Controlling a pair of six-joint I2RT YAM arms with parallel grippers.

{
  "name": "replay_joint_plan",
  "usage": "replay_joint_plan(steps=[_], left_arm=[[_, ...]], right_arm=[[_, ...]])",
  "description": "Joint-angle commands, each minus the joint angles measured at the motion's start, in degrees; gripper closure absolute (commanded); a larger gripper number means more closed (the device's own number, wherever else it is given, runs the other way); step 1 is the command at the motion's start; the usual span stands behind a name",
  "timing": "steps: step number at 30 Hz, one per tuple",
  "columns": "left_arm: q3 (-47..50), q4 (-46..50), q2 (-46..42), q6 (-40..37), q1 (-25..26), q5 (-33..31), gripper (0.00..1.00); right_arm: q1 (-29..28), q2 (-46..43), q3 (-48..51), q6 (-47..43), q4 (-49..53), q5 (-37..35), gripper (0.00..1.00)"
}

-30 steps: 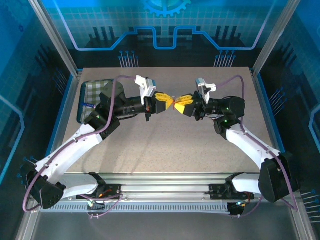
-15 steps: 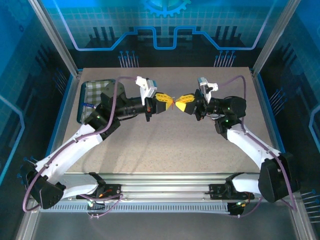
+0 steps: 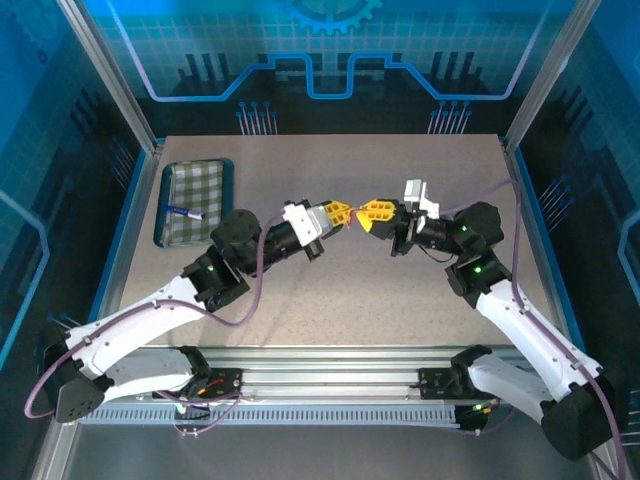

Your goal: Remove the keys from the keyring

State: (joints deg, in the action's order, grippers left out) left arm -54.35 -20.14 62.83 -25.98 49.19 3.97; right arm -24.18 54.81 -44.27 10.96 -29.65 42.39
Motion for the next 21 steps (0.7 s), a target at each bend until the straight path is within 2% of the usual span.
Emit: replay_joint_plan(steps=[1,4,11,21], left_arm=[[2.23,-7.98,-0.97,-9.88,2.23,-4.67,1.00],[3.97,-11.84,-1.40,-10.74,2.23,-4.82,1.00],[4.74,-13.34,-2.04,-9.90,2.24,-5.36,1.00],[5.22,-15.32,-2.14,-7.19,2.05,-5.68,1.00]], right_arm=[[-1.37,-1.26,2.54,-8.14,-1.94,-6.58,1.00],[-1.65,-2.28,3.75,-9.60,-3.75,-7.84,1.00],[-1.99,-4.75,6.82,-12.21,-7.85,-8.64,1.00],[-3.01,-6.22,7.43,-15.11,-8.53,-8.57,1.00]])
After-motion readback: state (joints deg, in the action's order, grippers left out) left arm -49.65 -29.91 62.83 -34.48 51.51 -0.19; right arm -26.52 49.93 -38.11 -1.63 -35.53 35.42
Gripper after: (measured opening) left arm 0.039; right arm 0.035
